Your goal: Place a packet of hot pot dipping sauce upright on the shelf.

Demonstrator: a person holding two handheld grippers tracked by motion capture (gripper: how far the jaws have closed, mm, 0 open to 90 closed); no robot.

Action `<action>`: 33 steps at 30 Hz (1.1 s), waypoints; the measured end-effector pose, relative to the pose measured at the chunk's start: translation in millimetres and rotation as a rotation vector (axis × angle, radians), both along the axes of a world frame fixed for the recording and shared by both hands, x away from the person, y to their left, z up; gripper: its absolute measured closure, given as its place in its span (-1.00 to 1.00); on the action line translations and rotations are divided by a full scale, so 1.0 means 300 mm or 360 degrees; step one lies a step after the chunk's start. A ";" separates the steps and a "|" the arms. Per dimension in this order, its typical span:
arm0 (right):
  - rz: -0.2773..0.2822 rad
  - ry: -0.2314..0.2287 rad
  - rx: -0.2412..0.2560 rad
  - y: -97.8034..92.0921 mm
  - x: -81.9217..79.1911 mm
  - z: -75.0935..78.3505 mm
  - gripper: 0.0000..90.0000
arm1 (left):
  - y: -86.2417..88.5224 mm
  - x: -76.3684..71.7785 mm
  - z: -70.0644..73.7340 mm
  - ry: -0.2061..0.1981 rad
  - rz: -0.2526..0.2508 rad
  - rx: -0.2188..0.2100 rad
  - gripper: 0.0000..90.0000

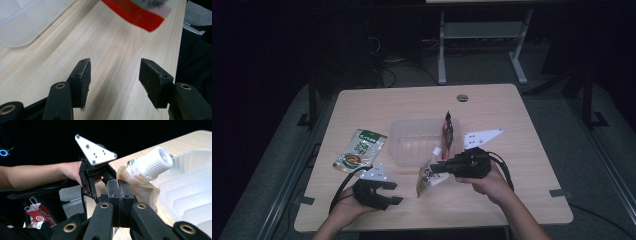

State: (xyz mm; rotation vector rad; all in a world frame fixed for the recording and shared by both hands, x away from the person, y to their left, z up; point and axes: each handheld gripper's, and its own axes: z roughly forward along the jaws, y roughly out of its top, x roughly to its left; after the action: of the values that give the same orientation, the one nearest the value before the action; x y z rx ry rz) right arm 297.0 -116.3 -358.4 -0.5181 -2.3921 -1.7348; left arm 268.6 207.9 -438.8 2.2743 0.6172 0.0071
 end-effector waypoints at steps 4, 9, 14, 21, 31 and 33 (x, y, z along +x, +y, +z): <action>-0.0023 -0.0038 0.0026 -0.009 0.022 0.032 1.00 | 0.005 -0.001 0.003 -0.0007 -0.0007 0.0020 -0.05; -0.0056 -0.0056 0.0058 -0.025 0.051 0.071 1.00 | 0.006 0.001 0.004 -0.0011 -0.0014 0.0020 -0.05; -0.0091 -0.0088 0.0060 -0.039 0.076 0.109 1.00 | 0.007 0.000 0.004 -0.0002 -0.0017 0.0029 -0.05; -0.0122 -0.0094 0.0071 -0.054 0.123 0.141 1.00 | 0.009 0.002 0.004 -0.0013 -0.0015 0.0030 -0.05; -0.0177 -0.0078 0.0045 -0.048 0.200 0.151 1.00 | 0.006 0.001 0.001 -0.0014 -0.0023 0.0027 -0.05; -0.0184 -0.0071 0.0041 -0.041 0.217 0.148 1.00 | 0.006 0.002 0.001 -0.0011 -0.0031 0.0042 -0.05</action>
State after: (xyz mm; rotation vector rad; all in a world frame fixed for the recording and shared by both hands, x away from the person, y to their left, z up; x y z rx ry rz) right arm 362.0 -128.7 -313.9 -0.6321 -2.4104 -1.8403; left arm 269.2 209.8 -438.4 2.3047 0.5948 0.0135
